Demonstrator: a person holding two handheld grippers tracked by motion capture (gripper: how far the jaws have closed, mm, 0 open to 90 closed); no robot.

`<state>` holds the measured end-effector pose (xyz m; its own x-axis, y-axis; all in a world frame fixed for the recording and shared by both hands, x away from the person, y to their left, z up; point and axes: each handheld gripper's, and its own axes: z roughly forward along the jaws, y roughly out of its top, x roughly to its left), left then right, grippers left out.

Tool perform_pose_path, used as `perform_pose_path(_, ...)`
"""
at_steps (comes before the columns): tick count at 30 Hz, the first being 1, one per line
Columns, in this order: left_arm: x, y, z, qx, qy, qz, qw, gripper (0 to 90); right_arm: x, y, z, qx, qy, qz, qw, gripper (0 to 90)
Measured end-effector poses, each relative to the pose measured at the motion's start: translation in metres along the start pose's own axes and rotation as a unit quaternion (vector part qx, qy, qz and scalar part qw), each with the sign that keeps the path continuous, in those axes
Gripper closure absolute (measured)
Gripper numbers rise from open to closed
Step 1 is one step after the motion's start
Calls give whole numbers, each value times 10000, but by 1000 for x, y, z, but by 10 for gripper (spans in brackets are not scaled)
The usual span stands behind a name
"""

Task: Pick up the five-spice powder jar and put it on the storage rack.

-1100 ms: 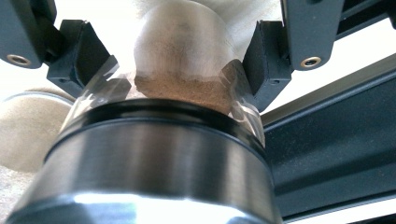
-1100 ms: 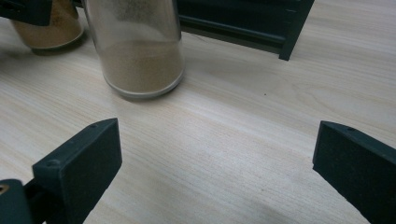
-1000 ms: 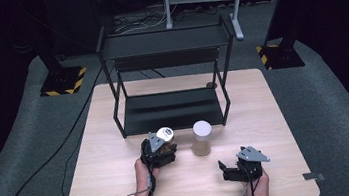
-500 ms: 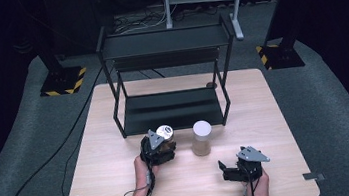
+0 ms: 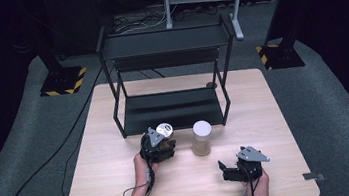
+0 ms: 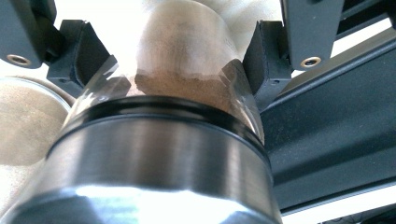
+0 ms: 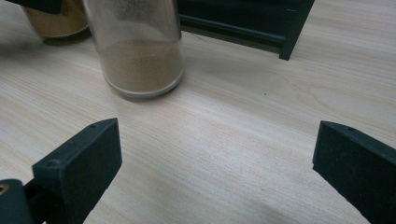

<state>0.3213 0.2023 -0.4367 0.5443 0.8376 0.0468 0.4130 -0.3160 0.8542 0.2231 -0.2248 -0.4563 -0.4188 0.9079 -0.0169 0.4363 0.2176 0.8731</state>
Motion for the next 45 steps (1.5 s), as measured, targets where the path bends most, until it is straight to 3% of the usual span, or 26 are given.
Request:
perform_pose_path(27,7,6,10,46,-10,-72,10000,312,1,0,0,2,-16,-17,10000,0)
perform_pose_path(45,8,11,14,39,11,10,10000,312,1,0,0,2,-26,-18,10000,0)
